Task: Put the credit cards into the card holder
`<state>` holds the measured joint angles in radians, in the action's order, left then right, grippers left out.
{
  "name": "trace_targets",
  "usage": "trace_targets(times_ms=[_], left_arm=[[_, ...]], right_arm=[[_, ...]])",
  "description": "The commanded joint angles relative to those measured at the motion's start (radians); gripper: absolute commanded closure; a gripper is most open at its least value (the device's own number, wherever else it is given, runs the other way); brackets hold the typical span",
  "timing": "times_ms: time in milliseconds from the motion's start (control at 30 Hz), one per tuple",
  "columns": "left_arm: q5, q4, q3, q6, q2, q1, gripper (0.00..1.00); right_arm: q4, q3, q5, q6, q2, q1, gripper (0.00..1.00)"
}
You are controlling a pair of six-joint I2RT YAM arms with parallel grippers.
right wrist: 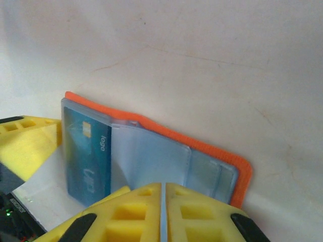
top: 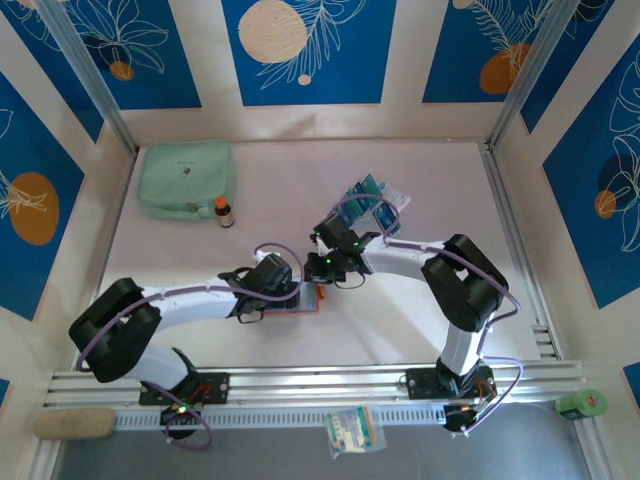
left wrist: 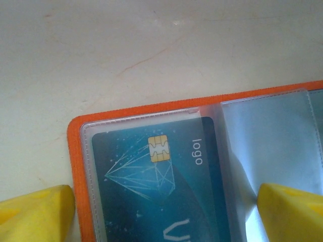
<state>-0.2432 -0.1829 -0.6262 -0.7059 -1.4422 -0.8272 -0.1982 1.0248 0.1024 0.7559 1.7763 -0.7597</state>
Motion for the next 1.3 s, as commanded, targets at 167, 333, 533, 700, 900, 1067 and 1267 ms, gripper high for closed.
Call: trace_targets(times_ms=[167,333,533,700,900,1067,1267], left_arm=[[-0.008,0.007,0.020,-0.001,0.000,-0.007,0.08],[-0.006,0.008,0.023,-0.001,0.002,-0.007,0.08],[-0.005,0.014,0.027,-0.001,-0.003,-0.007,0.08],[-0.005,0.015,0.028,0.000,-0.003,-0.007,0.08],[-0.005,0.015,0.026,0.001,0.001,-0.007,0.08],[-0.008,0.014,0.030,0.002,0.014,-0.007,0.08],[-0.022,-0.003,0.027,0.008,0.058,-0.007,0.07]], right_arm=[[0.015,-0.043,-0.013,0.051,-0.004,-0.019,0.83],[0.027,-0.040,-0.007,0.054,0.040,-0.021,0.82],[0.031,-0.034,0.012,0.057,0.081,-0.021,0.76],[0.053,-0.042,0.031,0.069,0.081,-0.023,0.68],[0.126,-0.051,0.130,0.108,0.100,-0.005,0.68],[0.159,-0.051,0.173,0.127,0.095,0.005,0.70],[0.162,-0.054,0.186,0.143,0.060,0.007,0.75]])
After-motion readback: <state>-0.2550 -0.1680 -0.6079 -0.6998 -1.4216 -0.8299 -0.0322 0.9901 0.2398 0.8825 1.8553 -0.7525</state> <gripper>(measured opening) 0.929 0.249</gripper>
